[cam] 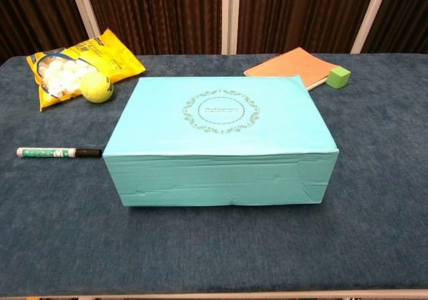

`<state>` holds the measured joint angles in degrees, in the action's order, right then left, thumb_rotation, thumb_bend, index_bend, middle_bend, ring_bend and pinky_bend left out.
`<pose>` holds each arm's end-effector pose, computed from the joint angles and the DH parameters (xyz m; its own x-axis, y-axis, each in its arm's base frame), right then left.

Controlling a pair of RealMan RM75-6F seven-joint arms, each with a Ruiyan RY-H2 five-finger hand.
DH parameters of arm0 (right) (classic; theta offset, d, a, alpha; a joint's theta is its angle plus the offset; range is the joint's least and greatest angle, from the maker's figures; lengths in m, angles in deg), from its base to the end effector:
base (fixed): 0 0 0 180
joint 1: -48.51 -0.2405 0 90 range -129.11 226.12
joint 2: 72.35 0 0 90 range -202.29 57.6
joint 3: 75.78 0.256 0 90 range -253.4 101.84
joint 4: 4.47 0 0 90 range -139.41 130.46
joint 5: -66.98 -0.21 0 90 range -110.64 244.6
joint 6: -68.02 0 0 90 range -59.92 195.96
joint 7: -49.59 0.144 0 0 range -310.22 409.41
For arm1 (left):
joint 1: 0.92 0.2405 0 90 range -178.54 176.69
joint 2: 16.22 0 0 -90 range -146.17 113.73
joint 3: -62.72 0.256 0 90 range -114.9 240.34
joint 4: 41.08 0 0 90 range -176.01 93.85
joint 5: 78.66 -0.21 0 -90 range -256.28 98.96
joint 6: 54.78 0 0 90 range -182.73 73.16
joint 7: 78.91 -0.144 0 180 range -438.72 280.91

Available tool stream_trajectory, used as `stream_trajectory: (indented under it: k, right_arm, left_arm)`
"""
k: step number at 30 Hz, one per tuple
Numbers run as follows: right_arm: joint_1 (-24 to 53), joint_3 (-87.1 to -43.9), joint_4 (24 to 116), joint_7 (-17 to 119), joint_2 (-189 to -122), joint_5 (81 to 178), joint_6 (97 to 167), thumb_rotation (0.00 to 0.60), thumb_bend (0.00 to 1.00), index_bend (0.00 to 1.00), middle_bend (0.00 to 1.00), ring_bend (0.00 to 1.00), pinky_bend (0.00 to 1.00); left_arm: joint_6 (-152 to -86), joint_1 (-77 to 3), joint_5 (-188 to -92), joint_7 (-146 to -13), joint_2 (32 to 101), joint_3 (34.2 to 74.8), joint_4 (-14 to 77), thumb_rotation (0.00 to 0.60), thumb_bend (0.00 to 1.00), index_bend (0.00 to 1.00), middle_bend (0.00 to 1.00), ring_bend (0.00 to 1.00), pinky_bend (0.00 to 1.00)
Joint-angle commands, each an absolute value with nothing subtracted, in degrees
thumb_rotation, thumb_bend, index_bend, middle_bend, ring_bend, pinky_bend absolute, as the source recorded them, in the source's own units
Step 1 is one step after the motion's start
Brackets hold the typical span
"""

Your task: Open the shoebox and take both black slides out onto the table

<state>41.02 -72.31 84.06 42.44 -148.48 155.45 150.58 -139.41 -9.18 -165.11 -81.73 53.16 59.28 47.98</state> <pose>-0.2875 -0.1954 0.0912 0.3846 -0.0222 0.9228 -0.9192 -0.1013 0.3807 -0.3010 0.2016 0.1345 0.4081 -0.0223 0.9126 0.9100 -0.0704 -0.4087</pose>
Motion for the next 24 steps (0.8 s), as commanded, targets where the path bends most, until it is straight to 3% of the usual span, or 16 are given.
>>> stream_trajectory:
  k: [1, 13, 24]
  right_arm:
    - [39.18, -71.09, 82.71, 40.68, -150.55, 156.11, 149.79, 0.6, 0.1, 0.0, 0.03, 0.0, 0.0]
    - [31.08, -68.22, 75.18, 37.43, -161.4, 156.37, 143.87, 0.6, 0.1, 0.0, 0.01, 0.0, 0.0]
    - [25.56, -67.96, 72.77, 35.33, -166.44, 155.88, 138.73, 0.6, 0.1, 0.0, 0.01, 0.0, 0.0]
  left_arm:
    - [-139.7, -9.19, -165.36, -81.66, 53.31, 59.26, 47.56, 0.6, 0.07, 0.21, 0.2, 0.11, 0.33]
    - [-139.57, -9.21, -165.0, -80.2, 53.59, 59.16, 45.78, 0.6, 0.07, 0.21, 0.2, 0.11, 0.33]
    - [-139.29, -9.18, -164.72, -79.28, 53.85, 59.27, 44.55, 0.6, 0.07, 0.21, 0.2, 0.11, 0.33]
